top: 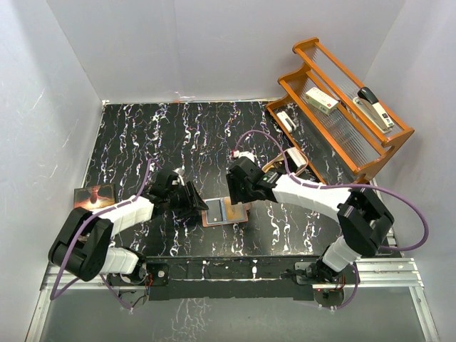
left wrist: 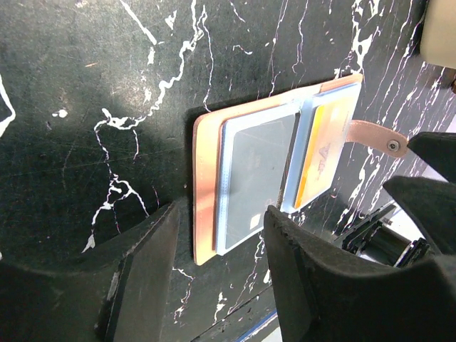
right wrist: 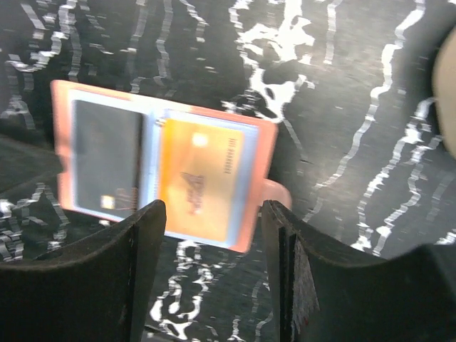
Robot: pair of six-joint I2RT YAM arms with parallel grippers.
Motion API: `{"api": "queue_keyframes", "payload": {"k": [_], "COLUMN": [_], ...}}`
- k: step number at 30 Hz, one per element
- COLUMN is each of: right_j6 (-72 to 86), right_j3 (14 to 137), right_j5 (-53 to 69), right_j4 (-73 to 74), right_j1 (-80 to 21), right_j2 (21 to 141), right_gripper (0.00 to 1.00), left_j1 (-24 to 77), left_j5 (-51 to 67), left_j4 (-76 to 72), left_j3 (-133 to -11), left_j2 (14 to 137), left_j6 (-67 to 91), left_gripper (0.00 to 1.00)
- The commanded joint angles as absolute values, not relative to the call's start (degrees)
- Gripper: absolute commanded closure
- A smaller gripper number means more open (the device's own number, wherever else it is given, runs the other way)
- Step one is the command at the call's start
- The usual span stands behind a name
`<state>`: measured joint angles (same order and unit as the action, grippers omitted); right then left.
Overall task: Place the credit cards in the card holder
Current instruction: Close the card holder at the center of the board.
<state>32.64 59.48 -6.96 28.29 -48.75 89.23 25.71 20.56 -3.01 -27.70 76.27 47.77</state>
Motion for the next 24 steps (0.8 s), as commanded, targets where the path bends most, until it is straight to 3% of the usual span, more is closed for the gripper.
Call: {"api": "queue_keyframes", "payload": {"k": [1,12,24], "right_j6": [28.5,27.3,30.2], "right_j3": [61.7,58.4,53.5], "right_j5": [-16.4,-12.7,-7.4], "right_j4": [32.9,30.3,24.9], "right_j1": [-47.7,-46.4,-46.4], "right_j2": [88.0,92.3,93.5], "right_gripper": [0.46,0.51,0.78], "left_j1": [25.9,25.9,25.9], "left_j5": [19.5,19.6,24.4], "left_j4": [-2.0,-2.3,-8.7], "left_j3": [-29.7,-30.7,-29.3], "left_j2": [77.3,79.6,80.4], "left_j6": [47.2,47.9,52.7], "left_gripper": [0.50,0.49,0.49]}}
